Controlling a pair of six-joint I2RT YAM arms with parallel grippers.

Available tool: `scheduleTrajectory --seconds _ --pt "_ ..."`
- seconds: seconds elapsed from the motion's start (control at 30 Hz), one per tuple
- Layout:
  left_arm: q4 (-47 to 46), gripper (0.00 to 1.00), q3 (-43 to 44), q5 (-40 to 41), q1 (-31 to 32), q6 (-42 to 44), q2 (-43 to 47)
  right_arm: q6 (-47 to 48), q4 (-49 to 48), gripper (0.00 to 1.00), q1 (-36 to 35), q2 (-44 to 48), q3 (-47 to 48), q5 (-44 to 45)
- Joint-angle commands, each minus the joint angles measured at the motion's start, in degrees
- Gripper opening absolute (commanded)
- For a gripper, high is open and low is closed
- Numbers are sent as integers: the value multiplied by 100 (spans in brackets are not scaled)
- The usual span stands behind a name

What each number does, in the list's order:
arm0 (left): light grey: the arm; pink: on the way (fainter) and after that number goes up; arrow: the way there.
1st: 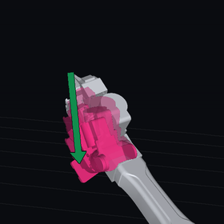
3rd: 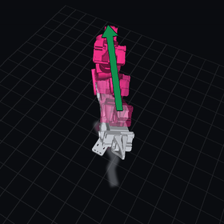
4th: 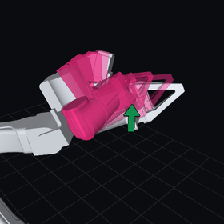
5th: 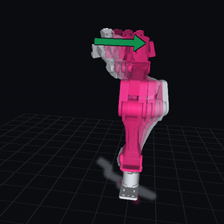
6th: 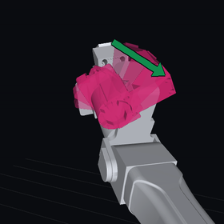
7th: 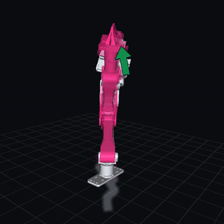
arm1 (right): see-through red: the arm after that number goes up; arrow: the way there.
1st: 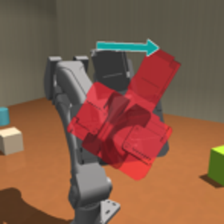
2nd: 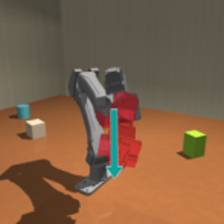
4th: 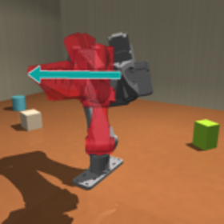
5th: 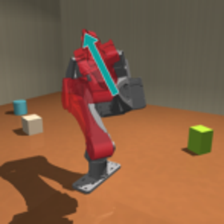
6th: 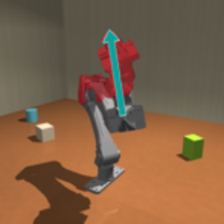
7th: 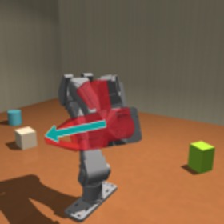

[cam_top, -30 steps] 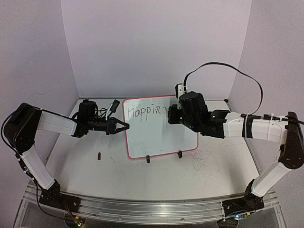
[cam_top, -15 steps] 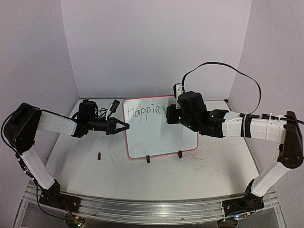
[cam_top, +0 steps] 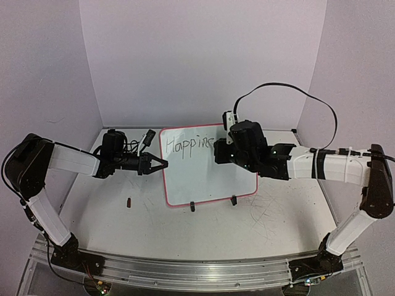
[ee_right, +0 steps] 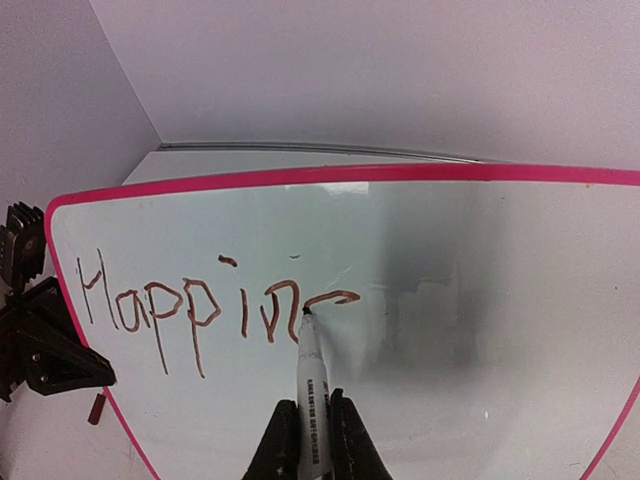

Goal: Write a sentence on the whiteboard

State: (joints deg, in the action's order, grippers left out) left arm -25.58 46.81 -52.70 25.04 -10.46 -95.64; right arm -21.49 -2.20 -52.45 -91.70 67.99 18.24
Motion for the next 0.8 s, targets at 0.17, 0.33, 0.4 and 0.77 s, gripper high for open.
scheduleTrajectory --seconds 0.17,0.33,0.4,0.77 --pt "177 0 150 199 24 241 35 -180 219 0 -8 276 -273 215" --pt "176 0 145 206 29 229 60 -81 220 0 -11 361 -163 696" --pt "184 0 142 206 28 225 62 -33 217 0 -8 393 -43 783" --pt "183 0 145 204 28 228 51 -137 -186 0 287 797 -508 -5"
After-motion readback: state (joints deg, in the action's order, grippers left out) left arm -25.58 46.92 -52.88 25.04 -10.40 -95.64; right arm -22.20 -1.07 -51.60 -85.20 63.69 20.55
